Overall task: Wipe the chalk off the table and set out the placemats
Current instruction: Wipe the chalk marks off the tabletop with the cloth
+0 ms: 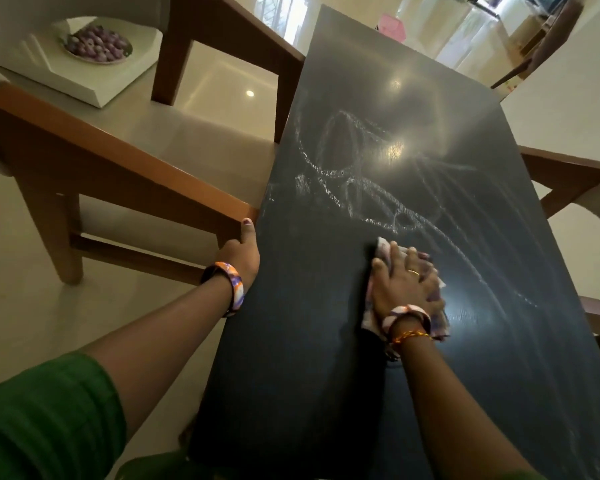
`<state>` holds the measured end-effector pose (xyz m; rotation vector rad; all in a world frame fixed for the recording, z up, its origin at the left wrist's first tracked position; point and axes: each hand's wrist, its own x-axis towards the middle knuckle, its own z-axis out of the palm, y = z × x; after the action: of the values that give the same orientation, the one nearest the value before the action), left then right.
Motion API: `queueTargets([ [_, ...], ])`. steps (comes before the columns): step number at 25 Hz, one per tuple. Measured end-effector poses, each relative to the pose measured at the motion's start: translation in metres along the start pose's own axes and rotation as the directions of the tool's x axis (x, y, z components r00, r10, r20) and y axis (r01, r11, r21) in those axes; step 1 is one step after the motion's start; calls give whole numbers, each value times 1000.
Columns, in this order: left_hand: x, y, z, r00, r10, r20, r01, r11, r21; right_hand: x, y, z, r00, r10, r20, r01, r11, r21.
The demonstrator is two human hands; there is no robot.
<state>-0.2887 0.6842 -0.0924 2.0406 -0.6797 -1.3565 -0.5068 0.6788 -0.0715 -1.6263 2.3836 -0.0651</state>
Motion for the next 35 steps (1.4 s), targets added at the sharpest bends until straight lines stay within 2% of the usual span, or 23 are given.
queueTargets([
  [2, 9, -7, -5, 988, -71, 136, 93, 983, -159, -21, -47, 17, 974, -219, 50, 220, 975, -25],
  [4, 6, -13, -15, 916, -111, 387, 280, 865, -415, -45, -91, 33, 897, -427, 117, 434, 900, -38],
  [5, 5, -18, -19, 884, -108, 455, 352, 795, -494, -52, -109, 39, 855, -499, 142, 508, 860, -38],
  [7, 6, -29, -24, 845, -131, 518, 442, 716, -540, -41, -139, 46, 819, -553, 155, 564, 825, -40],
  [8, 5, -32, -23, 830, -143, 540, 460, 723, -516, -24, -154, 47, 826, -545, 144, 556, 830, -41],
  [11, 22, -44, -21, 838, -180, 515, 459, 742, -489, 32, -201, 43, 864, -482, 144, 490, 872, -24],
  [13, 29, -50, -20, 842, -207, 498, 460, 759, -460, 41, -207, 37, 868, -476, 140, 484, 875, -24],
  [18, 21, -54, -24, 800, -131, 585, 501, 683, -532, -39, -136, 45, 813, -570, 117, 577, 816, -33],
  [20, 18, -53, -29, 806, -109, 582, 463, 728, -505, -36, -141, 48, 816, -563, 130, 574, 816, -70],
  [23, 8, -51, -39, 838, -117, 532, 362, 850, -382, 9, -183, 41, 831, -538, 142, 549, 834, -55],
  [26, -9, -57, -45, 828, -149, 541, 367, 873, -320, 30, -193, 39, 844, -512, 160, 527, 847, -69],
  [31, -35, -93, -51, 824, -162, 543, 388, 859, -333, -36, -143, 41, 804, -584, 116, 589, 808, -19],
  [35, -55, -107, -61, 856, -81, 511, 278, 905, -322, -112, -110, 50, 750, -643, 155, 651, 759, -2],
])
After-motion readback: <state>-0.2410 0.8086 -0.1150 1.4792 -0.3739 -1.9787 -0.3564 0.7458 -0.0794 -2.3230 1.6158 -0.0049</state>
